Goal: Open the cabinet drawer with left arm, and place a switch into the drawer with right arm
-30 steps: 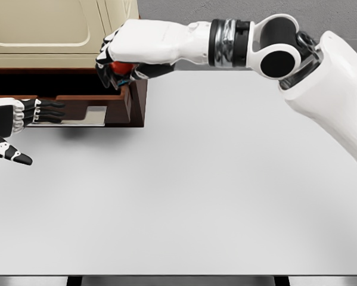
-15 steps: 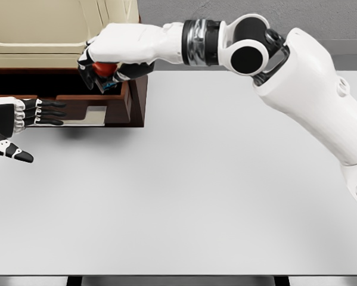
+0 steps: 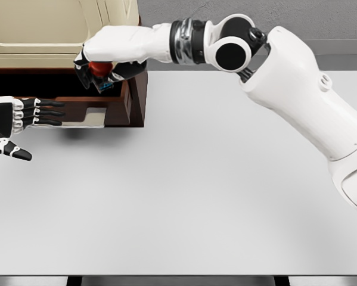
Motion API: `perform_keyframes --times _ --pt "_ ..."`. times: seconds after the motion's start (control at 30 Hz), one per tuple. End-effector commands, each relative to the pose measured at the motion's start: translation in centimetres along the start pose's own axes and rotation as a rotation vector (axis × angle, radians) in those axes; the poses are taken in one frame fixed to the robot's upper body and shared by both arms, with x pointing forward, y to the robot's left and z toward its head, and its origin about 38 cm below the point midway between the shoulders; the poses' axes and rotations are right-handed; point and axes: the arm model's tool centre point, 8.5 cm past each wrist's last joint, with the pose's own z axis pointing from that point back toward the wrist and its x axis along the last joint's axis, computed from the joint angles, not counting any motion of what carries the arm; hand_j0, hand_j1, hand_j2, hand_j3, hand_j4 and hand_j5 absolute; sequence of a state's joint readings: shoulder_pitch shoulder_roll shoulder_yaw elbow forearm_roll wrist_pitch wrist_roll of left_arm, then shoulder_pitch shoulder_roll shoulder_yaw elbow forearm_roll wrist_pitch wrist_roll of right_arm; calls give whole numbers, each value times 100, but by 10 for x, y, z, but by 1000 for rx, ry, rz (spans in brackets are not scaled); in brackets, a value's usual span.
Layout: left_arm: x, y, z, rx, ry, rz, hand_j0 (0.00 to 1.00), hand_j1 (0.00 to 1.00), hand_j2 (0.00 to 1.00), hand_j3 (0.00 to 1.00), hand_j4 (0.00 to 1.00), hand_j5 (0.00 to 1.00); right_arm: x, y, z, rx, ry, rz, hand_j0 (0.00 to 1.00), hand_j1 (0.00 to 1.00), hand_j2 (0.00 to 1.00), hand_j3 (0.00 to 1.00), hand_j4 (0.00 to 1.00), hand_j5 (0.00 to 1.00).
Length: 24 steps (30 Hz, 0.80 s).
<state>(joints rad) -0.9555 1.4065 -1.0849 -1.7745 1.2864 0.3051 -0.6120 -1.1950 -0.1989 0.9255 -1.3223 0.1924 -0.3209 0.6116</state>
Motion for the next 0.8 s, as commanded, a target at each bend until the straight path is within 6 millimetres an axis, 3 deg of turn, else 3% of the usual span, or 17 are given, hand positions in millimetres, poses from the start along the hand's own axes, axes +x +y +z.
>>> perform_keyframes --times 0.0,0.6,0.63,0.7,0.77 --pt "-67 -2 -10 14 246 -72 100 100 100 100 100 100 -3 3 -4 9 4 -12 42 42 42 42 42 42" --pt "-72 -4 -12 2 277 1 100 100 100 100 100 100 -13 8 -24 41 19 -41 42 42 42 42 42 42" --pt "-72 -4 -12 3 276 0 100 100 100 100 100 100 -13 9 -25 44 19 -43 43 43 43 43 43 43" --pt "-72 -4 -12 3 276 0 100 100 100 100 100 100 -15 11 -24 47 26 -48 60 60 60 60 60 60" --pt "-72 -4 -12 3 276 0 100 100 100 100 100 100 -20 14 -24 55 40 -59 69 69 69 69 69 69"
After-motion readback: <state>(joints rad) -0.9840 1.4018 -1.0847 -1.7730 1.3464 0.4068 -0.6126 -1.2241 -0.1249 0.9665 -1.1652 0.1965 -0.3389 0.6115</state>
